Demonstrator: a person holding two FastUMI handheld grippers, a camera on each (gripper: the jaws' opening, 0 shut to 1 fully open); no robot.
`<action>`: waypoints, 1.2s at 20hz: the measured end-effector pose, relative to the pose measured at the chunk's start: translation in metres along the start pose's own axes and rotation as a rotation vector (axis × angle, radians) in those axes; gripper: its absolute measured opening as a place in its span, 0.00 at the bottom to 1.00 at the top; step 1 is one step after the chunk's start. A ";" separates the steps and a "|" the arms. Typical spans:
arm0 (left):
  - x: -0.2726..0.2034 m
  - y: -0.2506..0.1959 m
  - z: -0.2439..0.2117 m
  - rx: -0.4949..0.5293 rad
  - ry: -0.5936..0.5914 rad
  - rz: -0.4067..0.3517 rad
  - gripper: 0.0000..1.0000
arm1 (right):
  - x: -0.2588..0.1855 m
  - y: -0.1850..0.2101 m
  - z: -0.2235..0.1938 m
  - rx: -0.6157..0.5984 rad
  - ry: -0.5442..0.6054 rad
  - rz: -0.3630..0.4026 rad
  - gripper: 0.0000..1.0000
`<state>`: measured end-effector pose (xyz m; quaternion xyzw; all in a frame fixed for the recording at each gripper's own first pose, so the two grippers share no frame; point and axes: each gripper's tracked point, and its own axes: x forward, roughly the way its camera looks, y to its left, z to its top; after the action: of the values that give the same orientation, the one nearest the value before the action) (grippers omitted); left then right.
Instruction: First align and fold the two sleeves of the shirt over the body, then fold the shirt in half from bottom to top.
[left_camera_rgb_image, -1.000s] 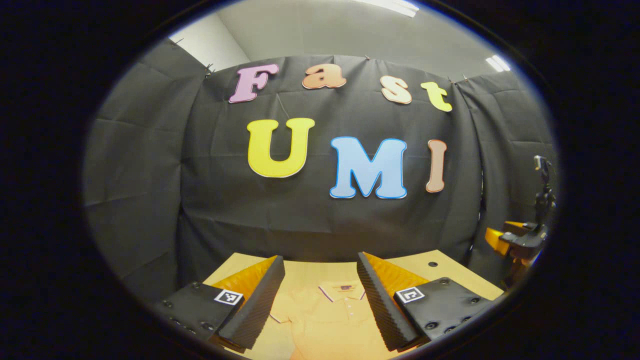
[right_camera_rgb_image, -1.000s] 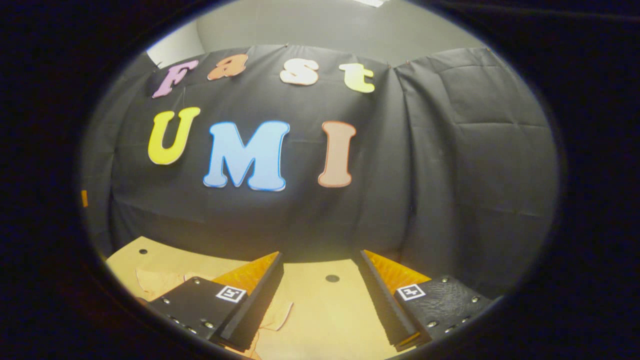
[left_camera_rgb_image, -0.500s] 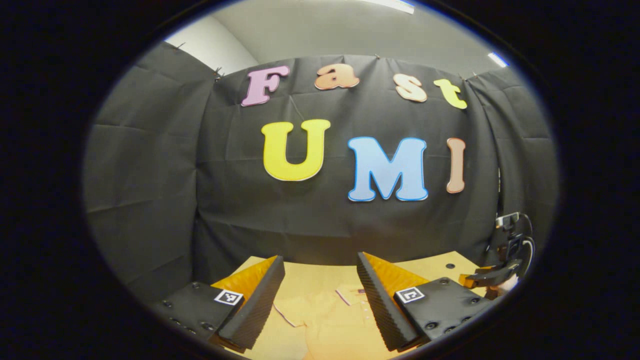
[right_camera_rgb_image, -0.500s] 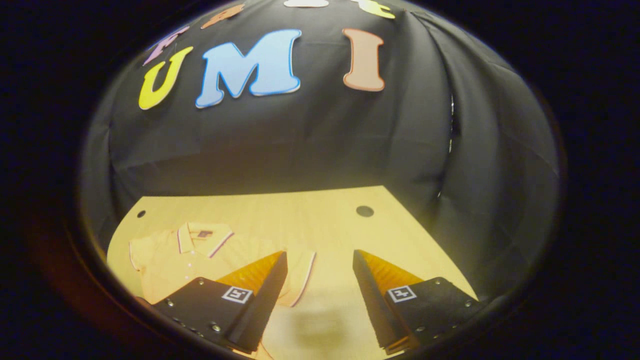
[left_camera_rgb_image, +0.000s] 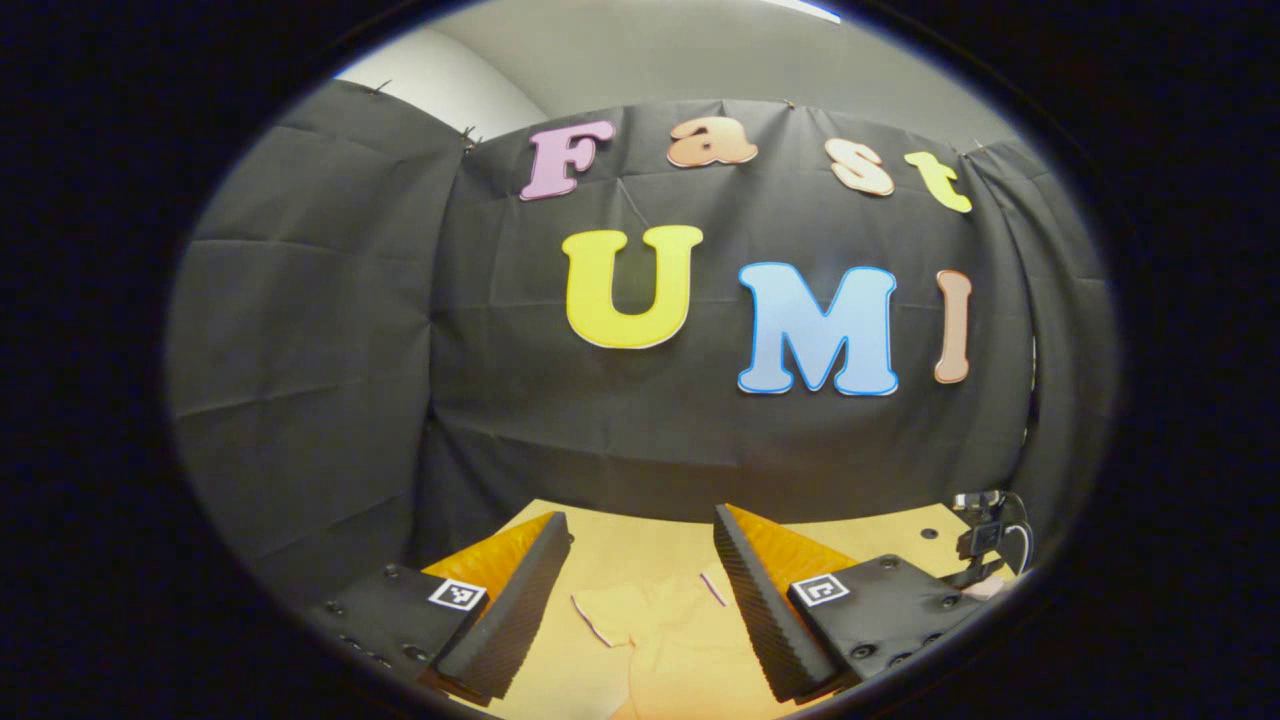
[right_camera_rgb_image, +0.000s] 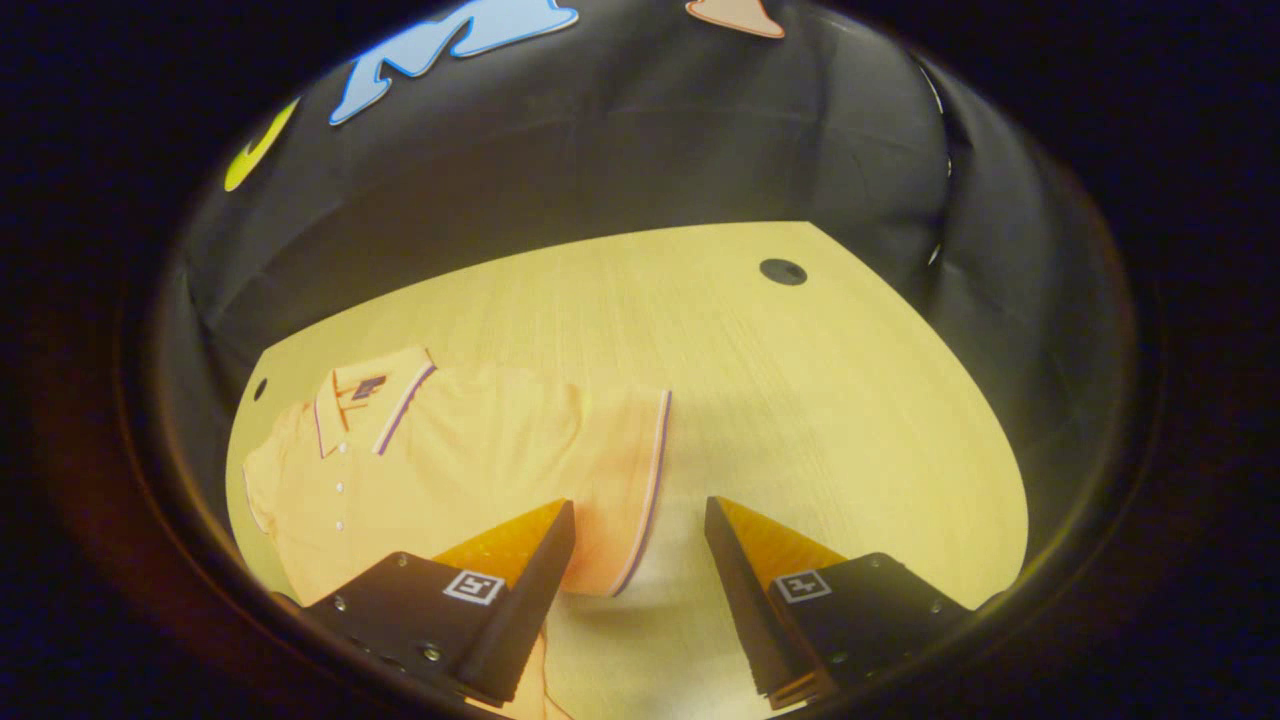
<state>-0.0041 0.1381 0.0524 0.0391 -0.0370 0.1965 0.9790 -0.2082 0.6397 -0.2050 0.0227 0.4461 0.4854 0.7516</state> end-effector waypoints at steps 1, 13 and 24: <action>0.001 0.001 -0.001 -0.002 0.002 0.009 0.94 | 0.002 -0.001 -0.002 -0.003 0.012 -0.008 0.83; 0.016 -0.010 -0.007 -0.014 0.014 0.012 0.94 | 0.016 0.009 -0.021 -0.017 0.084 0.013 0.41; 0.015 -0.008 -0.008 -0.020 0.025 0.006 0.94 | 0.016 0.019 -0.016 -0.009 0.104 0.043 0.00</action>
<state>0.0131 0.1373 0.0452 0.0265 -0.0270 0.1997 0.9791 -0.2303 0.6555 -0.2161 0.0036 0.4819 0.5040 0.7168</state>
